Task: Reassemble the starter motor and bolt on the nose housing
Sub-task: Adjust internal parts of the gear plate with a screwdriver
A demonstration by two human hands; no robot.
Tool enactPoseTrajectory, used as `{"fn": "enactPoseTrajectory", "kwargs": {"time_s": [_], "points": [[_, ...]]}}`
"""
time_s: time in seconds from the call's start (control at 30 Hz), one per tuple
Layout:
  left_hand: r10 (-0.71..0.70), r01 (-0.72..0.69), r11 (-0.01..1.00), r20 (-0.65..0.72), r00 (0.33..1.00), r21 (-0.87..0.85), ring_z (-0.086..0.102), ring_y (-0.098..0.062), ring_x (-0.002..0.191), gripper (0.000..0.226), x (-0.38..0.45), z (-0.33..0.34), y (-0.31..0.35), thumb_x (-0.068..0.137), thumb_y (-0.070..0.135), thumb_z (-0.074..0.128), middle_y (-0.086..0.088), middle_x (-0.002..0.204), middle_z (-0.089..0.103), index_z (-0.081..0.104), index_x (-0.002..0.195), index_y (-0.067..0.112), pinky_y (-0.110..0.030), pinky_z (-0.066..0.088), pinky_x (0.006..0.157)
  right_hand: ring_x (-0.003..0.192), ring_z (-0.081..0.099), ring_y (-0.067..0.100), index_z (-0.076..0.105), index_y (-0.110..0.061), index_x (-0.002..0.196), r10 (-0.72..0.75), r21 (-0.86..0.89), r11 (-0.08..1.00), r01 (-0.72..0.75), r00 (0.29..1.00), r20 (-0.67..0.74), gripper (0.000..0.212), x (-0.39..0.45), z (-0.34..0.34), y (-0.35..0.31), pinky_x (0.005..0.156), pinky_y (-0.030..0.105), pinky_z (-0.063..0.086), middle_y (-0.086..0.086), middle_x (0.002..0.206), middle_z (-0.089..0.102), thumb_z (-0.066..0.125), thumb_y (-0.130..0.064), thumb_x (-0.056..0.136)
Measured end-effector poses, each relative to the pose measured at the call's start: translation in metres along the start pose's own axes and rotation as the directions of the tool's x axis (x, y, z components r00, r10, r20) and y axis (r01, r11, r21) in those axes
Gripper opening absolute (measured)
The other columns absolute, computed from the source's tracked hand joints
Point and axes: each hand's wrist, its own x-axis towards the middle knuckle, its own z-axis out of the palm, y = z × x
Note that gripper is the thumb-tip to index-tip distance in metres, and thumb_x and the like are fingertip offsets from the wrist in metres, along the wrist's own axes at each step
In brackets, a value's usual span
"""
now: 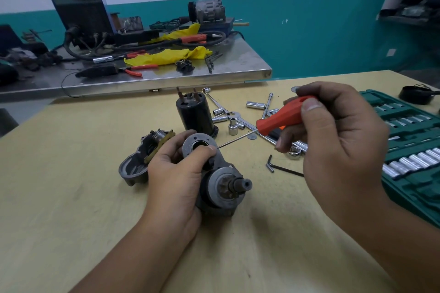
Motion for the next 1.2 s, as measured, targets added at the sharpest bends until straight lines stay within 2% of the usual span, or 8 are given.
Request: {"fn": "enactPoseTrajectory", "kwargs": {"time_s": [0.13, 0.4, 0.6, 0.7, 0.93, 1.1, 1.17, 1.2], "points": [[-0.003, 0.003, 1.000, 0.008, 1.000, -0.001, 0.076, -0.037, 0.092, 0.037, -0.0010, 0.0002, 0.0005, 0.080, 0.000, 0.080, -0.008, 0.104, 0.078, 0.077, 0.109, 0.023, -0.057, 0.063, 0.075, 0.053, 0.068, 0.027, 0.063, -0.012, 0.107, 0.016, 0.006, 1.000, -0.016, 1.000, 0.000, 0.016, 0.0010, -0.0004, 0.0001, 0.053, 0.040, 0.056, 0.002, 0.082, 0.070, 0.048, -0.014, 0.101], [-0.003, 0.003, 1.000, 0.027, 1.000, -0.011, 0.077, -0.037, 0.092, 0.034, 0.0003, -0.0009, -0.0002, 0.083, 0.001, 0.079, -0.009, 0.106, 0.078, 0.076, 0.109, 0.024, -0.057, 0.063, 0.075, 0.052, 0.068, 0.025, 0.063, -0.012, 0.107, 0.035, -0.007, 0.999, -0.035, 0.999, 0.003, 0.017, 0.0025, -0.0006, 0.0019, 0.053, 0.034, 0.056, 0.003, 0.079, 0.070, 0.047, -0.014, 0.101], [-0.001, 0.001, 1.000, 0.042, 0.999, -0.004, 0.076, -0.038, 0.092, 0.034, 0.0018, -0.0017, -0.0014, 0.084, 0.001, 0.078, -0.010, 0.106, 0.078, 0.077, 0.109, 0.024, -0.059, 0.062, 0.077, 0.052, 0.067, 0.026, 0.063, -0.018, 0.106, -0.016, -0.008, 1.000, 0.016, 1.000, 0.014, 0.016, 0.0016, -0.0009, 0.0018, 0.052, 0.036, 0.055, 0.004, 0.082, 0.068, 0.048, -0.015, 0.102], [0.000, 0.000, 1.000, 0.037, 0.999, -0.003, 0.077, -0.037, 0.090, 0.034, 0.0030, -0.0027, -0.0027, 0.083, 0.002, 0.079, -0.010, 0.105, 0.078, 0.077, 0.107, 0.025, -0.057, 0.063, 0.075, 0.052, 0.068, 0.027, 0.063, -0.019, 0.106, -0.024, -0.022, 0.999, 0.024, 0.999, 0.021, 0.016, 0.0018, -0.0011, 0.0024, 0.052, 0.040, 0.056, 0.006, 0.081, 0.068, 0.048, -0.016, 0.102], [0.005, -0.006, 1.000, 0.029, 1.000, 0.006, 0.078, -0.034, 0.086, 0.034, 0.0043, -0.0033, -0.0037, 0.083, 0.002, 0.080, -0.008, 0.102, 0.079, 0.078, 0.107, 0.026, -0.049, 0.065, 0.069, 0.051, 0.067, 0.026, 0.062, -0.015, 0.106, -0.014, -0.027, 1.000, 0.015, 1.000, 0.020, 0.016, 0.0027, -0.0018, 0.0046, 0.052, 0.039, 0.056, 0.006, 0.079, 0.068, 0.047, -0.014, 0.102], [0.004, -0.005, 1.000, 0.032, 0.999, 0.019, 0.077, -0.035, 0.088, 0.032, 0.0051, -0.0038, -0.0044, 0.083, 0.002, 0.080, -0.008, 0.104, 0.079, 0.078, 0.104, 0.027, -0.055, 0.064, 0.074, 0.053, 0.069, 0.023, 0.062, -0.017, 0.107, -0.108, -0.094, 0.989, 0.112, 0.993, 0.054, 0.013, 0.0029, -0.0035, 0.0023, 0.050, 0.040, 0.056, 0.008, 0.078, 0.067, 0.049, -0.015, 0.103], [0.017, -0.019, 0.999, 0.044, 0.999, 0.043, 0.078, -0.033, 0.088, 0.032, 0.0062, -0.0049, -0.0052, 0.083, 0.004, 0.080, -0.007, 0.104, 0.078, 0.078, 0.104, 0.028, -0.050, 0.065, 0.071, 0.054, 0.069, 0.018, 0.062, -0.018, 0.107, -0.192, -0.151, 0.967, 0.203, 0.978, 0.084, 0.012, 0.0038, -0.0044, 0.0003, 0.050, 0.036, 0.055, 0.002, 0.071, 0.066, 0.051, -0.014, 0.103], [0.026, -0.029, 0.998, 0.053, 0.998, 0.057, 0.078, -0.031, 0.086, 0.032, 0.0069, -0.0053, -0.0057, 0.083, 0.004, 0.080, -0.005, 0.103, 0.078, 0.078, 0.103, 0.028, -0.046, 0.065, 0.069, 0.055, 0.069, 0.015, 0.062, -0.017, 0.108, -0.238, -0.184, 0.950, 0.254, 0.966, 0.106, 0.012, 0.0040, -0.0045, -0.0004, 0.050, 0.034, 0.055, 0.000, 0.074, 0.067, 0.052, -0.013, 0.103]]}}
